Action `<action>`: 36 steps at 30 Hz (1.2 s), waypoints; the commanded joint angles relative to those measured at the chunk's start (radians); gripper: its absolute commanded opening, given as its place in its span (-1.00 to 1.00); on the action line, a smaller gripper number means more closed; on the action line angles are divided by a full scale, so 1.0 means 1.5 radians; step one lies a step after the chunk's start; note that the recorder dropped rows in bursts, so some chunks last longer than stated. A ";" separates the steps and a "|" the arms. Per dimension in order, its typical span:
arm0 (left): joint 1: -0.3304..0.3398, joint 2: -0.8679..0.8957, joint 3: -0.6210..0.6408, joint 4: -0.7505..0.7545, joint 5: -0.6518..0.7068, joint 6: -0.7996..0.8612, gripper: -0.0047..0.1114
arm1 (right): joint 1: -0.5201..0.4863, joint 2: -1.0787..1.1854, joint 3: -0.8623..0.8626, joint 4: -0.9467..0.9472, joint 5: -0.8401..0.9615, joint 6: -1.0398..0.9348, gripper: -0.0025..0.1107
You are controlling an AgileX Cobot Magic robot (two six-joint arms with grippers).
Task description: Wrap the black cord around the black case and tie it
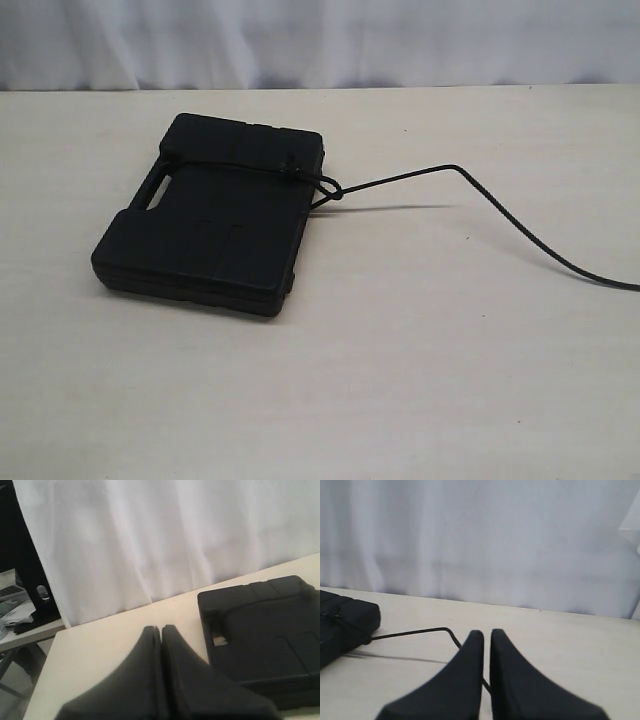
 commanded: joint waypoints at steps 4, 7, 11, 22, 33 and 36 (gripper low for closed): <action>0.059 -0.001 0.002 0.026 0.015 0.001 -0.92 | -0.053 -0.004 0.001 -0.054 0.003 -0.005 -0.88; 0.060 -0.001 0.002 0.026 0.044 0.001 -0.92 | -0.055 -0.004 0.001 -0.054 0.003 -0.005 -0.88; 0.060 -0.001 0.002 0.027 0.112 0.001 -0.92 | -0.055 -0.004 0.001 -0.054 0.029 -0.005 -0.88; 0.060 -0.001 0.002 0.027 0.121 0.001 -0.92 | -0.055 -0.004 0.001 -0.054 0.167 -0.005 -0.88; 0.060 -0.001 0.002 0.027 0.124 0.001 -0.92 | -0.055 -0.004 0.001 -0.054 0.167 -0.005 -0.88; 0.060 -0.001 0.002 0.027 0.124 0.001 -0.92 | -0.055 -0.004 0.001 -0.054 0.167 -0.005 -0.88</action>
